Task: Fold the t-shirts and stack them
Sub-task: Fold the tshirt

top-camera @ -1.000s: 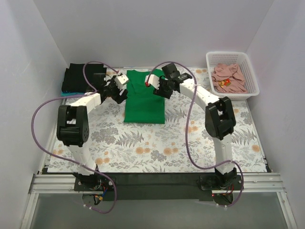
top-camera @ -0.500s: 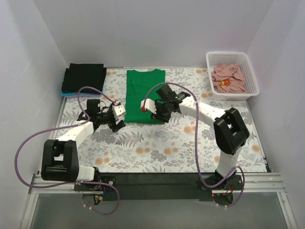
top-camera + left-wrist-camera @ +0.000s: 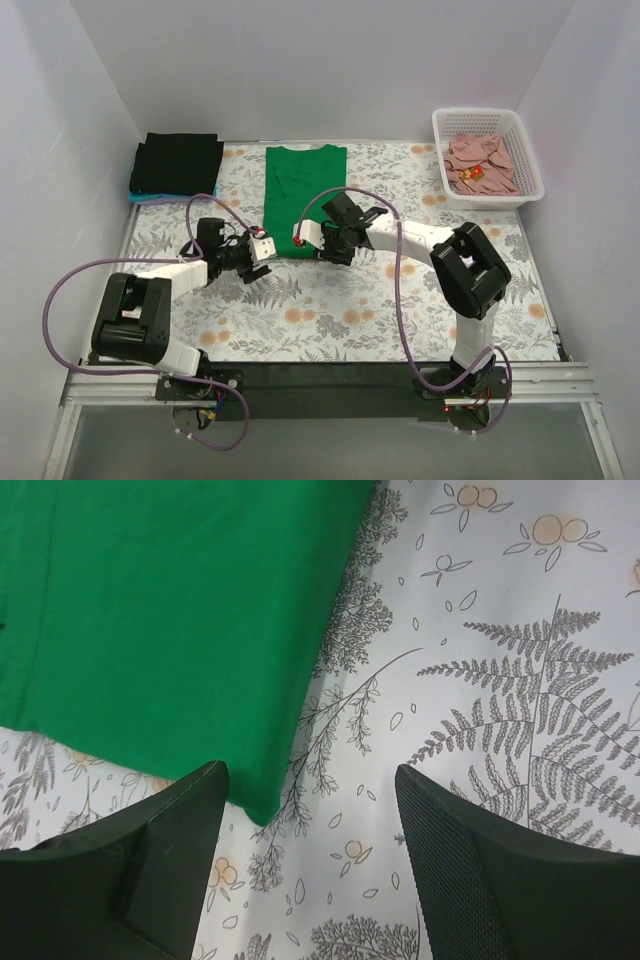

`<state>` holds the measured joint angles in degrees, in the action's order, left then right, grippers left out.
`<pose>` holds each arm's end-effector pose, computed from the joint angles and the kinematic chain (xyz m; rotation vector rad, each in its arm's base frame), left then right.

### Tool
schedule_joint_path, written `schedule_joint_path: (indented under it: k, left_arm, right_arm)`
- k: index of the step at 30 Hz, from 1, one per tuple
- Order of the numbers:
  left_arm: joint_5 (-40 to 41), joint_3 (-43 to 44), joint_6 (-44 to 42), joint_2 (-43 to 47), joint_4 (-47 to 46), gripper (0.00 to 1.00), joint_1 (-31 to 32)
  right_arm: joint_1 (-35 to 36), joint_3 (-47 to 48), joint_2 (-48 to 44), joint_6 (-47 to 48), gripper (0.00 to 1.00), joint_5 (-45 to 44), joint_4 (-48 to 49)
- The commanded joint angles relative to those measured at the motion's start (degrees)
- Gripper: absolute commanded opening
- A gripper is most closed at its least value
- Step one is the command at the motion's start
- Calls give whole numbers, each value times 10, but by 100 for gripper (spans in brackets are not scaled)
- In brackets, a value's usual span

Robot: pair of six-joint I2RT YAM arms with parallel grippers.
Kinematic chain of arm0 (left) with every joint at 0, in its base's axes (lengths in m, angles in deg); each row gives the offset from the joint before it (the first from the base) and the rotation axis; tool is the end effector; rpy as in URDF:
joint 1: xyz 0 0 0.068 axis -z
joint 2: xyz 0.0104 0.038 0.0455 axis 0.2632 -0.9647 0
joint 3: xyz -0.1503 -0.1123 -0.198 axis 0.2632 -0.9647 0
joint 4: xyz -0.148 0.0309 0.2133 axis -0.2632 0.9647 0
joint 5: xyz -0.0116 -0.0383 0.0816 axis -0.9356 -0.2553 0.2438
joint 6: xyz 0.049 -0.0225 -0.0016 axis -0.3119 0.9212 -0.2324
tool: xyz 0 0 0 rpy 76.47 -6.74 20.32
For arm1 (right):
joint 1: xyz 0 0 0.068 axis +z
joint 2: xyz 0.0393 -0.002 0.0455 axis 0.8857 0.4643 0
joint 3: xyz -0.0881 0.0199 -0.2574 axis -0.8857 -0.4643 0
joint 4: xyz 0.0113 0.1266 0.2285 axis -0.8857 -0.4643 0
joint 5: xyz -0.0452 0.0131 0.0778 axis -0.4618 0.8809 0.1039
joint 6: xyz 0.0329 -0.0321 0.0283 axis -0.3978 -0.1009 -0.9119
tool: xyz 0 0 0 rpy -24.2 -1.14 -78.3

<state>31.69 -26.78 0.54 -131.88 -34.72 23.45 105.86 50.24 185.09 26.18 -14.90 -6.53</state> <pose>0.2525 -0.0615 0.1521 0.8940 2.0608 -0.8070 0.2845 0.2775 0.1873 -1.8094 1.8194 0.1927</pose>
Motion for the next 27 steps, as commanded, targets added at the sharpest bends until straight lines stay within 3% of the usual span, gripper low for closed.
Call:
schedule_joint_path:
  k: [1,7,10,13,14,15,17,20,23,27]
  left_arm:
    - [10,18,-26,-29,-28,66,9]
    - [31,27,-31,-67,-39,58,16]
    - [43,15,-41,-63,-39,45,22]
    - [50,8,-32,-55,-38,28,28]
    - [52,9,-26,-52,-36,22,31]
    - [53,12,-14,-48,-27,7,32]
    - [52,21,-5,-27,-5,0,36]
    - [37,64,30,28,82,0,36]
    - [-4,116,22,94,227,0,36]
    - [-59,144,-3,174,431,0,36]
  right_arm:
    - [2,2,23,-7,46,-12,24]
    - [3,-15,39,-7,40,-22,34]
    - [2,-29,39,-8,29,-36,44]
    - [3,-30,31,-16,13,-41,45]
    - [3,-28,26,-19,2,-41,45]
    - [3,-25,23,-19,1,-42,42]
    - [3,-11,12,-22,1,-43,30]
    - [3,27,-16,-27,1,-25,-43]
    - [3,50,-59,-38,1,25,-130]
    - [4,15,-136,-37,1,83,-186]
